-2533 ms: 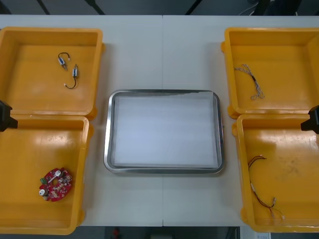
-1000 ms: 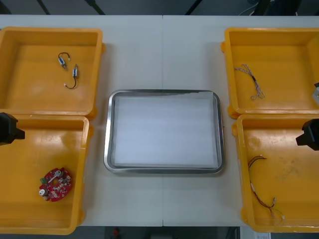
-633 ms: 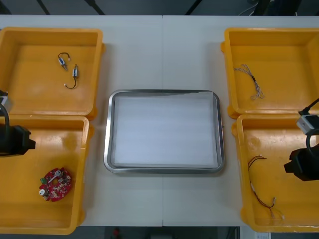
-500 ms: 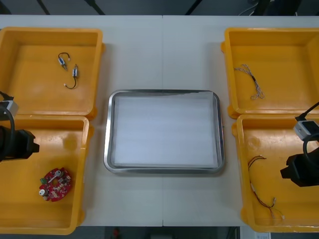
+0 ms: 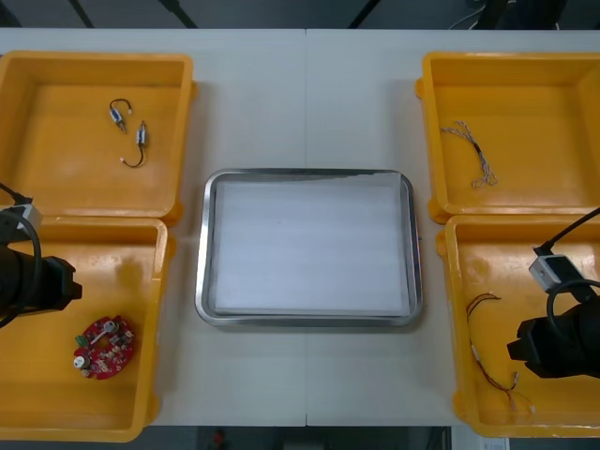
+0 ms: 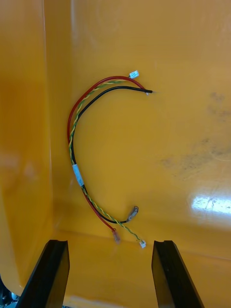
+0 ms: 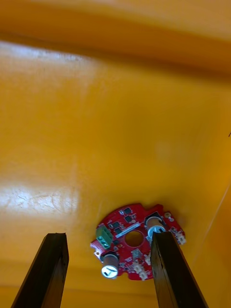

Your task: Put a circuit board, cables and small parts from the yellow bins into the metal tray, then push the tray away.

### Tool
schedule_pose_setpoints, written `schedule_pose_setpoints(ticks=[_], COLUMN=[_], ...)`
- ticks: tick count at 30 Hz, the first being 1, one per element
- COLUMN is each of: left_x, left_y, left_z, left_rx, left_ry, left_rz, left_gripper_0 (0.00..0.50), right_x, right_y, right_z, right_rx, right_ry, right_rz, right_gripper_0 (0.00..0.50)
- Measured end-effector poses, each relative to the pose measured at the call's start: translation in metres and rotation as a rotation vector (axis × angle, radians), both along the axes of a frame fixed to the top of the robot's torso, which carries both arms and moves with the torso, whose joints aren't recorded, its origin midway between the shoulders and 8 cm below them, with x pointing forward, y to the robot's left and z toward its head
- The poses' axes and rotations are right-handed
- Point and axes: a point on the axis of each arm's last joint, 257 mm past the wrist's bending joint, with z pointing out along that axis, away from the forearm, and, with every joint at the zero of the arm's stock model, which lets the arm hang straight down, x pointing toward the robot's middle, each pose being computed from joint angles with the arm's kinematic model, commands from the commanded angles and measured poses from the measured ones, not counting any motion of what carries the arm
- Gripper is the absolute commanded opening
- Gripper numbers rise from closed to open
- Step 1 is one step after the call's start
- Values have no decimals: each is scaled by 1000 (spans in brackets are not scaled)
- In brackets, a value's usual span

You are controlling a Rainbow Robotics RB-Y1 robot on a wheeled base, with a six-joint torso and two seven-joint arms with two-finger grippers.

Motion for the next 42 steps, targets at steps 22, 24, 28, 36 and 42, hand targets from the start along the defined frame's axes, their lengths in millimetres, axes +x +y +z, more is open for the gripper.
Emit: schedule_pose_setpoints(ticks=[22,24,28,36,42], left_x=[-10,-10,-11,-13,-16], left_y=[-18,-21,-26,-41,-46], left_z=[-39,-40,-41,-47,-52], left_rx=[-62,-70,-88,-146,-164], left_ry=[-13,-12,-8,3,16], left_rz=[150,151,153,210,239], left_gripper_0=[500,500,500,500,500], right_x=[3,0,-7,-4,-1], right_y=[1,4,8,10,12], right_z=[-40,-46,-55,-66,-75], right_rx=[-72,-74,-60,-46,-20], right_ry=[-76,-69,-49,-52,-50], right_rz=[14,1,-66,-74,-102], right_gripper_0=[500,500,500,500,500])
